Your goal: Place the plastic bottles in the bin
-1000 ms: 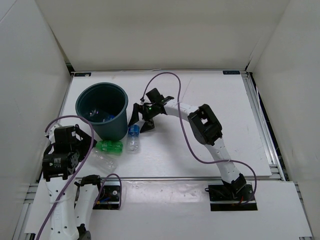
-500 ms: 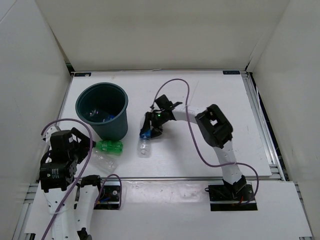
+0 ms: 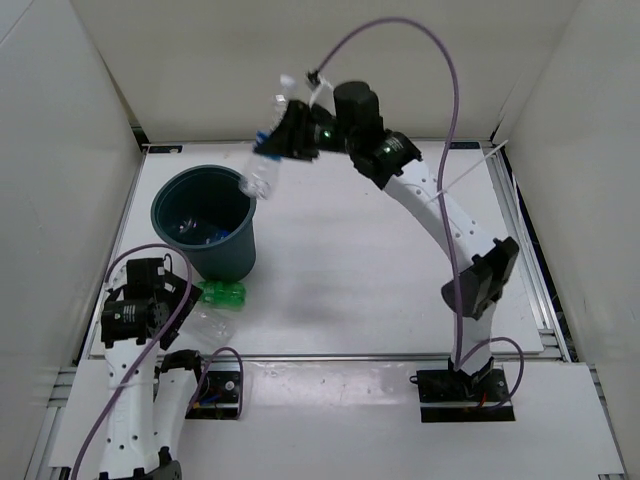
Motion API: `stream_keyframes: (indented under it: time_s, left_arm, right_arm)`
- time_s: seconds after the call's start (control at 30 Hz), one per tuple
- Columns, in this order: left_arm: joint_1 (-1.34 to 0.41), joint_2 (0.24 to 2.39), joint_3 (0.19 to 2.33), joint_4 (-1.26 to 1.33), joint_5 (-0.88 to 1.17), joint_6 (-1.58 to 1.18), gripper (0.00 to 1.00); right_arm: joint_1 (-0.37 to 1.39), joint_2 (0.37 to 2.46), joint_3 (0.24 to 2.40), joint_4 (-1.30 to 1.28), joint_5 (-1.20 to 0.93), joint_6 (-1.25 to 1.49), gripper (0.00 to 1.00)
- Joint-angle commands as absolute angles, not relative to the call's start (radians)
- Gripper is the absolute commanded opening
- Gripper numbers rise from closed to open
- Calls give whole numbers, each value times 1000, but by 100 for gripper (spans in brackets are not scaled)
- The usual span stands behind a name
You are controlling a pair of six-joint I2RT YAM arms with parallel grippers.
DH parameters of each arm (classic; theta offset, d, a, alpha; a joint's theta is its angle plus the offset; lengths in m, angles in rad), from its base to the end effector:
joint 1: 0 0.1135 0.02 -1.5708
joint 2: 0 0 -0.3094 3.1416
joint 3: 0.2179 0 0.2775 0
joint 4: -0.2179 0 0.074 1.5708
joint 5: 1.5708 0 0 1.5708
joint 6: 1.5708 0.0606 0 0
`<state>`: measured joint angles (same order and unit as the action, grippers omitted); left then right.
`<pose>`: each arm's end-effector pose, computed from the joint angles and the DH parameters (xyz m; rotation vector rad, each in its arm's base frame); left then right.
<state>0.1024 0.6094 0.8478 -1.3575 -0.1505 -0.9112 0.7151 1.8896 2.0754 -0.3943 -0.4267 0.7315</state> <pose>0.0725 0.0166 0.2924 -1.3354 2.3102 -0.0563 0.3600 0.3458 0.4896 -0.3288 1.9671 1.3728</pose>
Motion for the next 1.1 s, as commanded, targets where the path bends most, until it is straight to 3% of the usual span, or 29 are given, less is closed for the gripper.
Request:
stream_keyframes:
  time_s: [0.0, 0.1, 0.23, 0.27, 0.3, 0.33, 0.53, 0.9, 1.07]
  left_arm:
    - [98, 623, 844, -1425, -129, -904, 100]
    - [98, 633, 864, -1425, -129, -852, 100]
    - [98, 646, 885, -1425, -129, -778, 100]
    - [98, 655, 885, -1425, -129, -766, 100]
    - [98, 655, 885, -1425, -129, -756, 100]
    - [98, 655, 885, -1425, -129, -746, 100]
    - [98, 644, 844, -1407, -81, -790, 100]
    - [98, 666, 683, -1310, -51, -1098, 100]
    - [98, 687, 615, -1172, -60, -1147, 100]
  right_arm:
    - [781, 2078, 2394, -380, -351, 654, 27]
    - [842, 2193, 2513, -294, -283, 592, 30]
    - [919, 2226, 2465, -204, -160, 418, 53]
    - [934, 2259, 2483, -216, -135, 375, 62]
    - [963, 2269, 2496, -225, -92, 335, 89]
    - [974, 2269, 2496, -238, -80, 266, 99]
    - [994, 2085, 2349, -264, 83, 227, 100]
    - [994, 1718, 2110, -518, 123, 156, 100]
    - [994, 1646, 2033, -565, 132, 156, 100]
